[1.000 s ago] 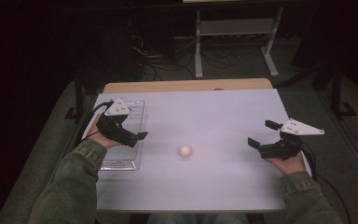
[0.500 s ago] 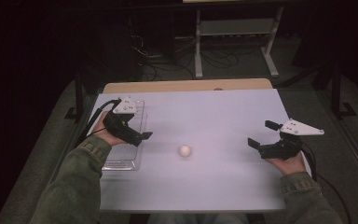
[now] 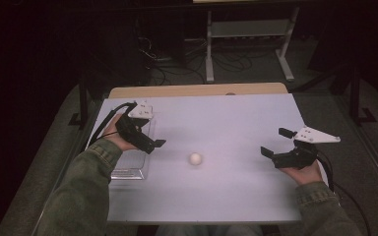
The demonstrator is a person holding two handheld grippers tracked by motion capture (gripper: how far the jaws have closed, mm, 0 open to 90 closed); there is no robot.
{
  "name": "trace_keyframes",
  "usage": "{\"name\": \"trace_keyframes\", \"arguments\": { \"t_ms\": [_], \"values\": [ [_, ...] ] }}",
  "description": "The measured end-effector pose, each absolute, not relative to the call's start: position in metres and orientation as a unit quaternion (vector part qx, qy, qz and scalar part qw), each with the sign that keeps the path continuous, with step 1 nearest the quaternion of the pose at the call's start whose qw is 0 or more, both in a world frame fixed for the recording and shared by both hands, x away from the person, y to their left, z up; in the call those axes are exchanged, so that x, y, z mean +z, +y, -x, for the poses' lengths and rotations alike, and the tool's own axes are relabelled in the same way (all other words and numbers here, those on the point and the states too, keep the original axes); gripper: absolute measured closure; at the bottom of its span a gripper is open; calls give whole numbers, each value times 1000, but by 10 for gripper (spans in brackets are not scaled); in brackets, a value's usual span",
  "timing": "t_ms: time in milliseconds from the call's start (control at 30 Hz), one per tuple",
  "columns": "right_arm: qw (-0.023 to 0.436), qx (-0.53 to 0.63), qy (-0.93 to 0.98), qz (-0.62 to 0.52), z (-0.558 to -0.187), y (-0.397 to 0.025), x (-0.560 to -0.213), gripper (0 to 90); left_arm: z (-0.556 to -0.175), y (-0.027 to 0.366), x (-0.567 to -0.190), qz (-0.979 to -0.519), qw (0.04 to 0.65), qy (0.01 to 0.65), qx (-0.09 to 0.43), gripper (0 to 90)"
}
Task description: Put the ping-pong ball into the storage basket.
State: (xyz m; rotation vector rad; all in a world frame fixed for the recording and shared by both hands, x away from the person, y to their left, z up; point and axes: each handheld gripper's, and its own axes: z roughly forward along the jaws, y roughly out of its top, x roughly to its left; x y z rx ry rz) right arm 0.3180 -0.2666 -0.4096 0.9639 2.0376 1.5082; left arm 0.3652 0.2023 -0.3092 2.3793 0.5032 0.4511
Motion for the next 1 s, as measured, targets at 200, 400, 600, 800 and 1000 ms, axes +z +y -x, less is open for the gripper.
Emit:
{"name": "trace_keyframes", "arguments": {
  "t_ms": [200,400,600,800,1000],
  "values": [
    [212,546,732,-348,-318,-268,-409,0,-370,191,-317,-918,311,180,170,0],
    [213,546,732,-348,-317,-268,-409,0,-374,184,-320,-924,303,173,159,0],
    [214,547,732,-346,-317,-268,-409,0,-376,179,-319,-928,296,164,157,0],
    [213,544,733,-347,-317,-268,-409,0,-378,175,-319,-932,290,158,149,0],
    [211,543,736,-345,-317,-267,-410,0,-380,171,-323,-936,284,153,142,0]
  ]
}}
